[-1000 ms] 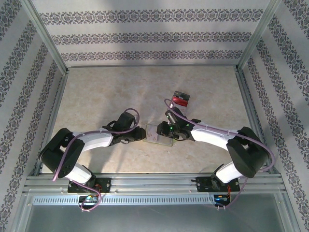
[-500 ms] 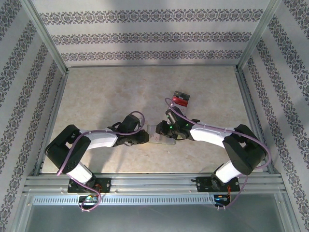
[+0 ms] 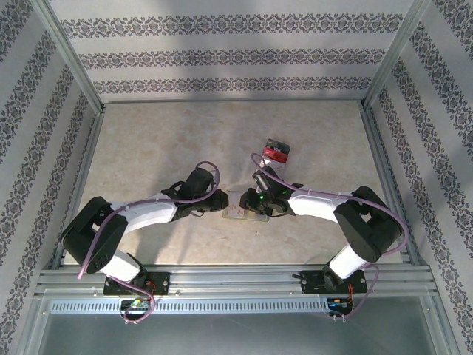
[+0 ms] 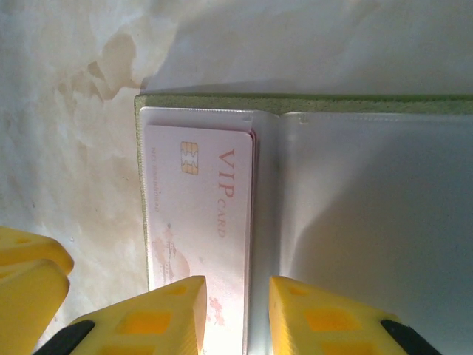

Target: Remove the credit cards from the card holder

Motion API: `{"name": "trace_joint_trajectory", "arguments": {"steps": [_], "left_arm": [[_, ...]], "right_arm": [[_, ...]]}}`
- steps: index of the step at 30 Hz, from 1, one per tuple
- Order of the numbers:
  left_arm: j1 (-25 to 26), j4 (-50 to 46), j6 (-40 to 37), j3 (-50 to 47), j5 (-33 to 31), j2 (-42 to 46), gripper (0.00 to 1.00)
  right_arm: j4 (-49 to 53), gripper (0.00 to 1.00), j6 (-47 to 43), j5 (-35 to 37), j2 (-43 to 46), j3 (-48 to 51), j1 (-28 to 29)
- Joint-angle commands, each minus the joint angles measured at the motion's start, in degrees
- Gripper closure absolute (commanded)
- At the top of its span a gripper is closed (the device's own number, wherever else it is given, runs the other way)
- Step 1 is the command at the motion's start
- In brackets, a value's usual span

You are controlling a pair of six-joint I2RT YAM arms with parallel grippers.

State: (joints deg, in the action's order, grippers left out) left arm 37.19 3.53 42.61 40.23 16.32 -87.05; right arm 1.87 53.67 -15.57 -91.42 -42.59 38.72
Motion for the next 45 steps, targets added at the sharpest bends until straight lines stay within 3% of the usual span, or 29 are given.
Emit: {"name": "trace_joint_trajectory", "arguments": {"steps": [1,22,34,45], "left_arm": [[1.0,1.5,-0.4,0.8,-0.9,-2.9,0.83],[1.0,5.0,0.0,1.9,2.6,-8.9,0.95],[1.0,4.7,0.2,1.6,2.7,-9.4,0.97],[1.0,4.2,0.1,1.5,2.6,-9.4,0.97]], "right_arm": [[-0.6,0.72,-0.8,-0.7,-1.2,-0.7,-0.3],[-5.5,0.72,0.1,-3.2,-1.2,-1.0,-0.2],[-18.7,0.73,3.3,-8.9,-0.2,3.5,-1.1],[-32.5,0.73,8.5,-15.1,-5.3,6.9,-2.2]]}}
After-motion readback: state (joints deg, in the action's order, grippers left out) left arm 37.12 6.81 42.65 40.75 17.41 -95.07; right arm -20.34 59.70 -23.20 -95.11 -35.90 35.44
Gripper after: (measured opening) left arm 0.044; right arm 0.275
